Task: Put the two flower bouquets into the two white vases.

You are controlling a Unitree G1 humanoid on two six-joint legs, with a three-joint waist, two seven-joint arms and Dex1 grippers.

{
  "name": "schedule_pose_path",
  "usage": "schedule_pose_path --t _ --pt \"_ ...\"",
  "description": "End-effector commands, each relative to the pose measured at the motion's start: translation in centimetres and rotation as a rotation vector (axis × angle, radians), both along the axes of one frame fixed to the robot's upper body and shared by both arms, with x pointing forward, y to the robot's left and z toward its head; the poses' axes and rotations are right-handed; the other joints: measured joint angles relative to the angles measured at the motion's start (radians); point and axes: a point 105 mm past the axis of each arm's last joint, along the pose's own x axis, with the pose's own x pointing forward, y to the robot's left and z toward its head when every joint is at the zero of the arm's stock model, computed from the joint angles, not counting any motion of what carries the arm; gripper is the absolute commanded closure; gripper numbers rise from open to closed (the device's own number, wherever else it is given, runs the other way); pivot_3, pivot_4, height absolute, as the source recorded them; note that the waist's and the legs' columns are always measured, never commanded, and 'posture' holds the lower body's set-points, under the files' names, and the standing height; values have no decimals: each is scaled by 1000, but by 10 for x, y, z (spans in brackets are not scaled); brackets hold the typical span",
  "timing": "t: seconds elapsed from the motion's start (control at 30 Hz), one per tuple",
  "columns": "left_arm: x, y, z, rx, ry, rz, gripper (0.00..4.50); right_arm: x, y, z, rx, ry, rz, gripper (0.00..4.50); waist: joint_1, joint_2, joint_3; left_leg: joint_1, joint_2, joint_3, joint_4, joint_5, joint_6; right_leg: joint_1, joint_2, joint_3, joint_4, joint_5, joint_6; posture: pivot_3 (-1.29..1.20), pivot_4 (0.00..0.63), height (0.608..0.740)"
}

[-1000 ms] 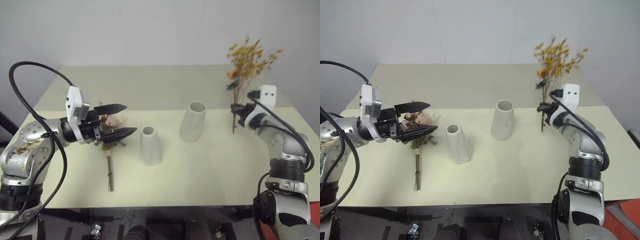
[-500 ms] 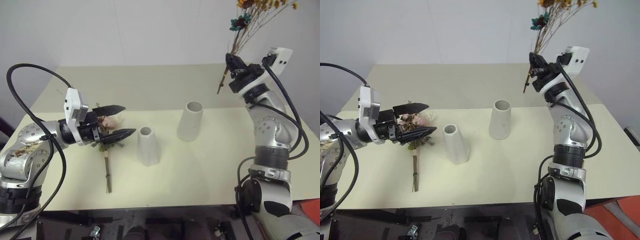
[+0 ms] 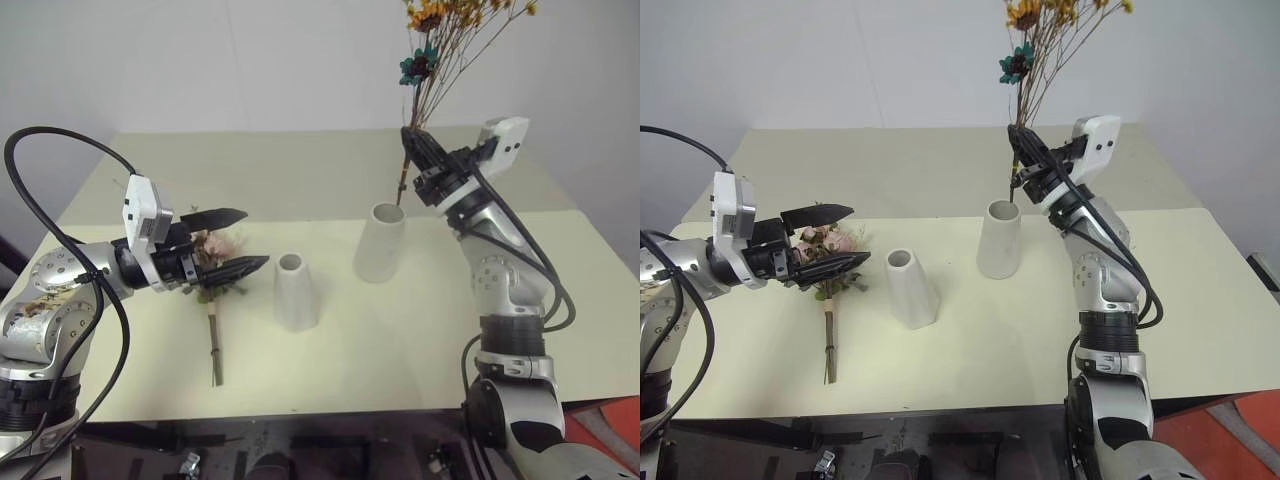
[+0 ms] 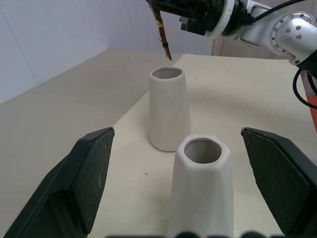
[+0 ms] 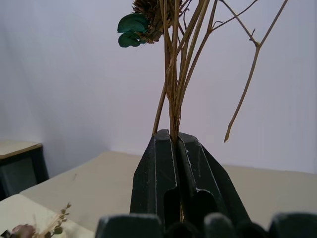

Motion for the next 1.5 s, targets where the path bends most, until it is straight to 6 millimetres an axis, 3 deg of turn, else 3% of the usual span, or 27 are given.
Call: schedule_pose_path --t 0.03,0.5,0.63,1.5 --pt "-5 2 12 8 -58 5 0 -10 2 6 0 -74 1 4479 0 0 0 0 0 0 0 0 0 0 0 0 0 0 0 0 150 740" --pt "-5 2 13 7 -57 4 0 -1 8 -20 -37 -69 -40 4479 -1 0 0 0 0 0 0 0 0 0 0 0 0 0 0 0 150 740" --pt "-2 3 22 -39 -60 8 0 0 9 -27 -51 -62 -43 4479 -1 0 0 0 0 0 0 0 0 0 0 0 0 0 0 0 150 740" --pt "-6 6 40 -117 -84 -31 0 1 11 -55 -107 -86 -105 4479 -1 0 0 0 0 0 0 0 0 0 0 0 0 0 0 0 150 740"
